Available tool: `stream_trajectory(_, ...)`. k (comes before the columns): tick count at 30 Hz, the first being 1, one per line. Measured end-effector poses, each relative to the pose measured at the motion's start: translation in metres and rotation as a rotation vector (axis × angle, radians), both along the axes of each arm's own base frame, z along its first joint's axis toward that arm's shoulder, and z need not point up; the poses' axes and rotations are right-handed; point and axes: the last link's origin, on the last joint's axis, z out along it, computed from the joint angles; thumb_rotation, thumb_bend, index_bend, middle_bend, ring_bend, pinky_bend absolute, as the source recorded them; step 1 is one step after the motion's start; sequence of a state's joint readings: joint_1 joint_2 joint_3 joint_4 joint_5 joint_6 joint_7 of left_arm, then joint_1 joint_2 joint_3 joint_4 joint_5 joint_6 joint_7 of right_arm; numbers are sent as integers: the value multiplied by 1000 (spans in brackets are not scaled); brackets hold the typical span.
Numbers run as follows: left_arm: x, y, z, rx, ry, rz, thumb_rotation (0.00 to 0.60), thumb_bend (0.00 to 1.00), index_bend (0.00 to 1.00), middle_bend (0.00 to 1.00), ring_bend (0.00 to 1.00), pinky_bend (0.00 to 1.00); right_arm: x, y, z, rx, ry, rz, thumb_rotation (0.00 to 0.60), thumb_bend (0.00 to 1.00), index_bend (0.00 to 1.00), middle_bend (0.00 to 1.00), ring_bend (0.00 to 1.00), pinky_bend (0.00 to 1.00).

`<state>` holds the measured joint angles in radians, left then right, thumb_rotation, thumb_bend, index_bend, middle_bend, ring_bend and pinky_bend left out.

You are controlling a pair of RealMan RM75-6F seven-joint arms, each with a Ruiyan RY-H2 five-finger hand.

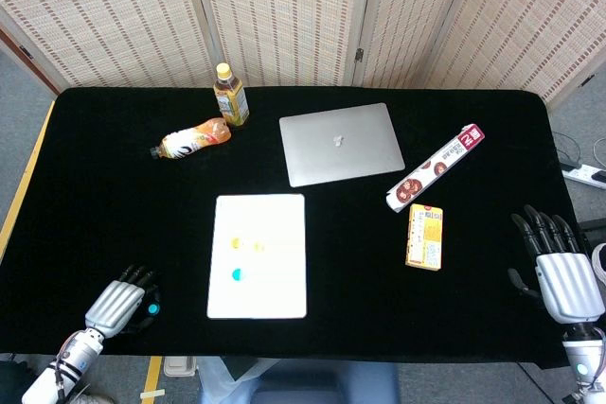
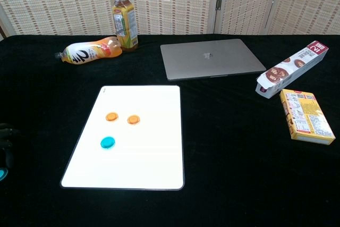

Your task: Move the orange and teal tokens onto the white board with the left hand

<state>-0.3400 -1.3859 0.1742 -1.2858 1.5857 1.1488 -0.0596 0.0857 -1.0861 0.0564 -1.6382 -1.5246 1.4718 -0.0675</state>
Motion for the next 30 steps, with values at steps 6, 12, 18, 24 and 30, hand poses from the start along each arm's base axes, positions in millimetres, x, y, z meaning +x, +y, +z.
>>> stream_trajectory(6, -2, 0, -2, -6, -6, 9, 600, 345, 489, 167, 70, 0, 0, 0, 0, -1, 1, -1, 600, 377, 0, 0, 17, 0)
stream_trajectory(12, -3, 2, -3, -9, -8, 13, 600, 358, 521, 167, 75, 0, 0, 0, 0, -2, 0, -1, 600, 377, 0, 0, 18, 0)
stream_trajectory(18, 1, 5, -1, 1, -19, 0, 600, 361, 527, 167, 76, 0, 0, 1, 0, -2, 1, 0, 600, 377, 0, 0, 18, 0)
stream_trajectory(24, 19, 18, 4, 7, -39, -60, 600, 362, 526, 167, 76, 0, 0, 1, 1, -2, 2, 1, 600, 377, 0, 0, 17, 0)
stream_trajectory(30, 54, 40, 4, -10, -77, -146, 600, 362, 525, 167, 75, 0, -1, 0, 2, -3, 1, 1, 600, 377, 0, 0, 19, 0)
